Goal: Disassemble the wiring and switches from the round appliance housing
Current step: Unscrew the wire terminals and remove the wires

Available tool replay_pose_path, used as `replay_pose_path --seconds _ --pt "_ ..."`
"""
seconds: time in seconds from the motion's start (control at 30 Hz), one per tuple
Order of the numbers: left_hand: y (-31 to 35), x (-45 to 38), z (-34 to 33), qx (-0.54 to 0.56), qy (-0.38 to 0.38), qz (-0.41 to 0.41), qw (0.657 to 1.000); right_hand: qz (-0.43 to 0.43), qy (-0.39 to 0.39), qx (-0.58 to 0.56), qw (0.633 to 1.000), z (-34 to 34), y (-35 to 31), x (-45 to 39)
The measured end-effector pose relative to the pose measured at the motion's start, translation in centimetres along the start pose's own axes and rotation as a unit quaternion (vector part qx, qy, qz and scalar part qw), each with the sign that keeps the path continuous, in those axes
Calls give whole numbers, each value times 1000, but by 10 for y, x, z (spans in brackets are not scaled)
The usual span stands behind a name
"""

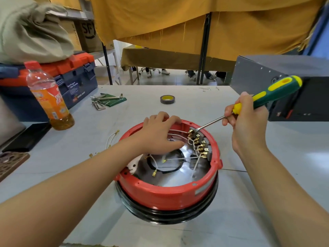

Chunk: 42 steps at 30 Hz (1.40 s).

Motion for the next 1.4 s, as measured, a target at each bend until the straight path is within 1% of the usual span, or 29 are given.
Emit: replay_pose_path --seconds 0.17,0.3,0.4,0.5,0.57,0.67,0.83,1.03,1.27,1.4 --pt "-1 -1 4 23 -26 -31 999 44 -16 19 999 -3 -14 -2" --pt "4 -6 4 22 -30 -31 999 92 -66 23 993 -11 -25 2" --pt "11 -10 0 -3 -14 -19 1000 119 -104 27 987 -17 -31 4" --pt "13 -11 -3 40 13 -29 999 139 -123 38 982 -19 -34 6" --pt "16 -9 -4 78 20 -60 995 146 -131 42 980 -20 -36 7" --pt "20 -8 -3 99 30 -96 990 154 -143 57 976 -23 -40 6" --pt "17 -7 -4 141 15 -98 985 155 -166 86 970 -30 -43 8" --pt "19 -7 -2 144 22 -95 985 156 -184 109 964 -36 -46 12" --pt "20 -7 -3 142 20 -97 985 180 -192 135 955 -42 -51 18" --pt "20 -8 -3 133 29 -97 986 194 -210 156 945 -49 -52 23"
Point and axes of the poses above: each hand's wrist, its own x-axis away from the middle knuckle, its own z-axis out of the back of the hand, y = z × x, the point moved 6 cm from there along -x, towards the middle knuckle, and after that the axes turned 9 degrees about z, right-handed, at the moved point
